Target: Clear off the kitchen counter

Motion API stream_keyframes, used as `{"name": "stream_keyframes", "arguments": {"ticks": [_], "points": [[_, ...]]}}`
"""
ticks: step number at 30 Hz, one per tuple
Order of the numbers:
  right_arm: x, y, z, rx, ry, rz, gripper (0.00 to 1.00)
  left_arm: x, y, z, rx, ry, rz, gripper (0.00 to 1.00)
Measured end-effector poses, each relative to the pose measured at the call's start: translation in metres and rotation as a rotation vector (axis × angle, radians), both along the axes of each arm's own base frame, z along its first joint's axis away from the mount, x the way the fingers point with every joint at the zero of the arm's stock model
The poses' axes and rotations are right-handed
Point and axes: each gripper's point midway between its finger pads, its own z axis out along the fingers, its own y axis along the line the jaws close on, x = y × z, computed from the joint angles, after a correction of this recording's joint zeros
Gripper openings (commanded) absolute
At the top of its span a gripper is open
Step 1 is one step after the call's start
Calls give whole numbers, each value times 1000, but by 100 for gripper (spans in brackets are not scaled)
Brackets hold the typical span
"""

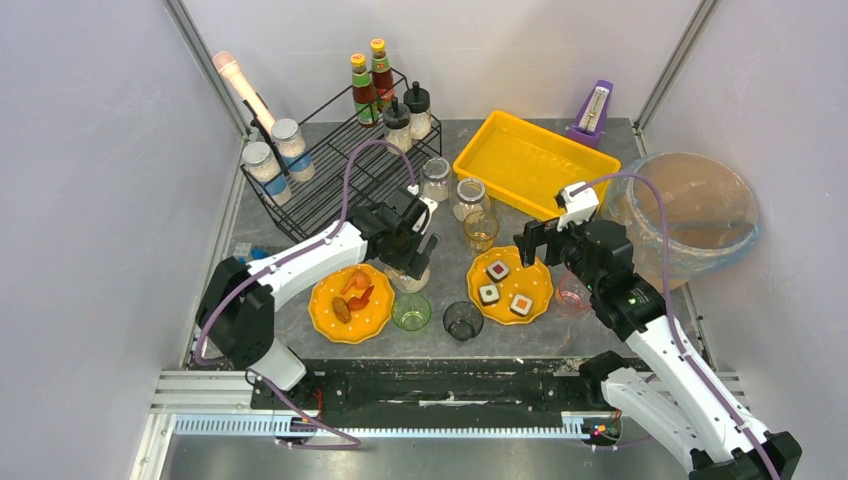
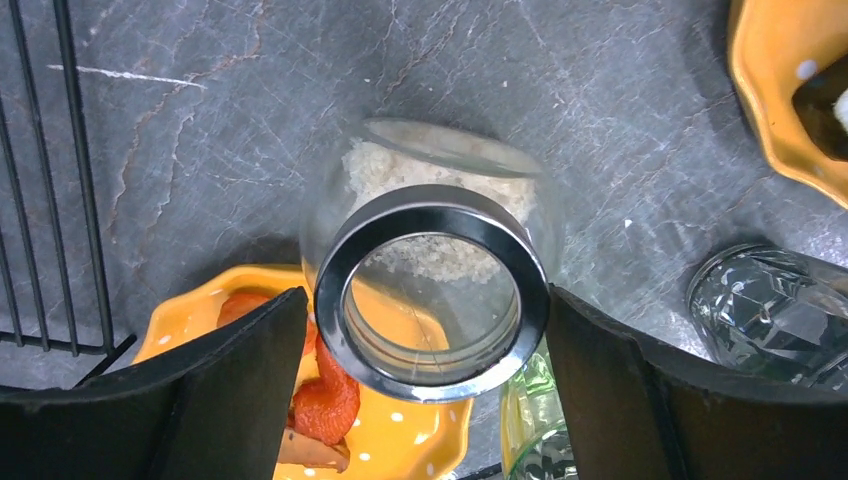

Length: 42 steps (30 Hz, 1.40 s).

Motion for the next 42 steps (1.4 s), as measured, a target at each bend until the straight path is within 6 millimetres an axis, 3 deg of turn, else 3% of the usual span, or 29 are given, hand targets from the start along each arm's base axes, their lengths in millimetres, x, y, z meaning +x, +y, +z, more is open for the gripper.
{"name": "stream_keyframes", "arguments": {"ticks": [2, 7, 10, 13, 16, 19, 25, 28, 30, 32, 35, 38, 42], "points": [[1, 0, -2, -3, 5, -2, 98, 0, 0, -6, 7, 19, -2, 83], [2, -1, 0, -4, -1, -12, 98, 1, -3, -4, -9, 26, -10, 52], [3, -2, 0, -5, -3, -18, 98, 1, -3, -2, -9, 28, -14, 39], [4, -3, -1, -9, 2, -22, 98, -1, -1, 2, 1, 41, -13, 31], [6, -3, -3, -13, 8, -25, 98, 4, 1, 21, 4, 35, -18, 24], [7, -2, 0, -13, 8, -25, 98, 20, -1, 61, -29, -12, -24, 20], [9, -1, 11, -4, -13, -25, 98, 70, 9, 187, -145, -251, -8, 17], [9, -1, 11, -4, -12, -26, 98, 93, 26, 231, -166, -348, 25, 17], [8, -2, 10, -7, -6, -26, 98, 109, 40, 247, -164, -391, 57, 17], [7, -2, 8, -11, 2, -26, 98, 125, 54, 250, -140, -405, 77, 17], [7, -3, 10, -13, 3, -29, 98, 150, 71, 239, -89, -387, 98, 17], [6, -5, 12, -20, 7, -35, 98, 174, 84, 216, -46, -349, 114, 17], [6, -7, 9, -31, 21, -46, 98, 191, 98, 182, -14, -272, 82, 17]]}}
